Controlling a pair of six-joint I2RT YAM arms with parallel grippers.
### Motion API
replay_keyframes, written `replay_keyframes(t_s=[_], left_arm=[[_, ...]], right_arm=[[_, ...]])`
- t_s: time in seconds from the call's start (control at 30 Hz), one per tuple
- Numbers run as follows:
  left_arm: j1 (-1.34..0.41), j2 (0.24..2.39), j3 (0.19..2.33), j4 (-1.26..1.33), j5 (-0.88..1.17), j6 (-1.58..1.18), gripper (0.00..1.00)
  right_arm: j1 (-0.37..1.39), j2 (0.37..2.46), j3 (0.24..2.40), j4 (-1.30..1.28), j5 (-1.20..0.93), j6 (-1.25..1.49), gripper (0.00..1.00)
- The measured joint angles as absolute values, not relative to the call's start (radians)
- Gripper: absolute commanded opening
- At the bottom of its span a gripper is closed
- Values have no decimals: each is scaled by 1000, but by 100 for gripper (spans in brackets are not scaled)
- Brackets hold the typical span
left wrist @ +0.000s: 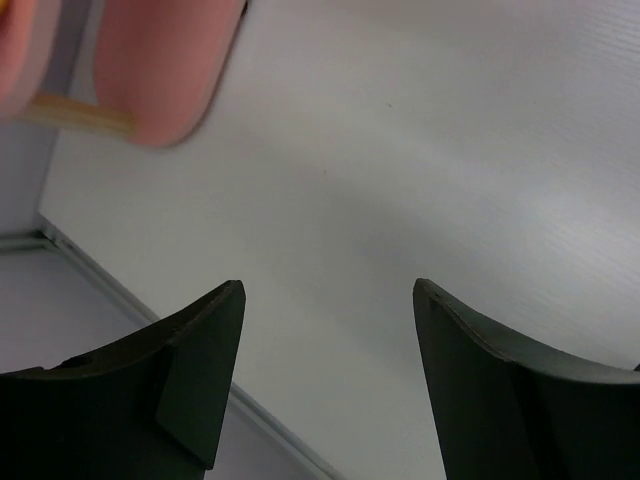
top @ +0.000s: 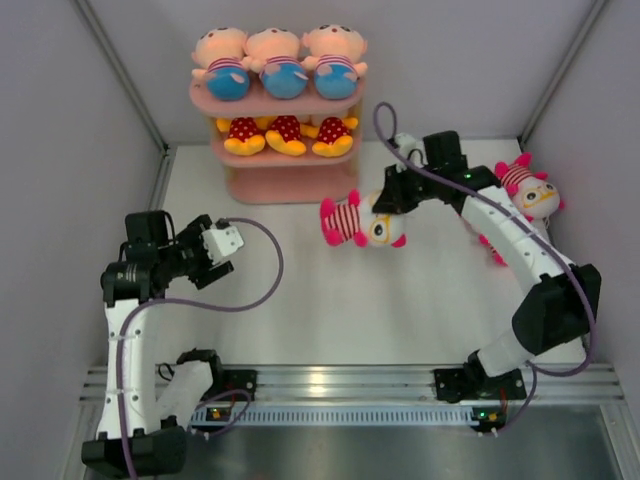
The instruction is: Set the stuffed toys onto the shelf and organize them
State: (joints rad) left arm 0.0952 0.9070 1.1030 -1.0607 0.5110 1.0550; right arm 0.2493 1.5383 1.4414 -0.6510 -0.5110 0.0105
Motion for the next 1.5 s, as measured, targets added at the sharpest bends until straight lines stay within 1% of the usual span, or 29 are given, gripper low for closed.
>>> replay_keyframes(t_s=[0.07, 0.17, 0.27, 0.33, 0.47, 0.63, 0.73, 0.97, 1.0, 1.03, 1.07, 1.1, 1.13, 1.17, 1.2, 1.27, 1.3, 1.33, 1.37, 1.43, 1.5], left_arm=[[94, 856, 1103, -1068, 577, 1146, 75], [84, 820, 1119, -1079, 677, 1208, 75], [69, 821, 1137, -1084, 738, 1248, 76], [59, 819, 1137, -1120, 755, 1311, 76], [25, 791, 1110, -1233, 762, 1504, 80], [9, 746, 1081, -1311, 762, 1650, 80], [-6, 756, 1086, -1318, 771, 1680, 80], [-28, 781, 1092, -1325, 773, 1699, 79], [-30, 783, 1092, -1328, 773, 1700, 77], [-31, 784, 1092, -1330, 773, 1700, 72], [-35, 784, 1092, -1333, 773, 1700, 63], [-36, 784, 1092, -1334, 772, 1699, 57], [-40, 783, 1092, -1338, 770, 1700, 41], [-41, 784, 1092, -1340, 768, 1699, 28], [-43, 785, 1092, -1343, 765, 1700, 0], [-49, 790, 1092, -1343, 765, 1704, 0], [-51, 796, 1093, -1344, 766, 1704, 0], [-52, 805, 1098, -1345, 766, 1696, 0], [-53, 820, 1106, -1348, 765, 1684, 0], [-54, 860, 1135, -1353, 765, 1651, 0], [-54, 902, 1161, -1354, 757, 1618, 0]], right_arm=[[381, 1535, 1430, -646, -561, 8, 4], [586, 1603, 1462, -647, -609, 16, 4], [716, 1690, 1530, -636, -648, 6, 4], [769, 1730, 1571, -633, -677, -3, 4], [814, 1792, 1676, -657, -699, -50, 4], [827, 1851, 1805, -697, -682, -118, 4], [844, 1876, 1845, -722, -677, -141, 4], [885, 1893, 1856, -743, -667, -183, 4], [887, 1893, 1861, -749, -664, -185, 3], [888, 1893, 1865, -751, -662, -189, 3], [888, 1893, 1872, -754, -659, -191, 3], [888, 1893, 1881, -757, -658, -192, 3], [888, 1893, 1888, -757, -656, -192, 3], [888, 1893, 1897, -756, -656, -192, 3], [888, 1893, 1903, -755, -656, -192, 3], [888, 1893, 1914, -752, -656, -192, 10], [888, 1893, 1916, -752, -654, -192, 16], [888, 1893, 1916, -751, -648, -191, 37], [888, 1893, 1916, -750, -636, -185, 48], [888, 1890, 1910, -731, -604, -173, 65], [886, 1869, 1867, -681, -561, -152, 69]])
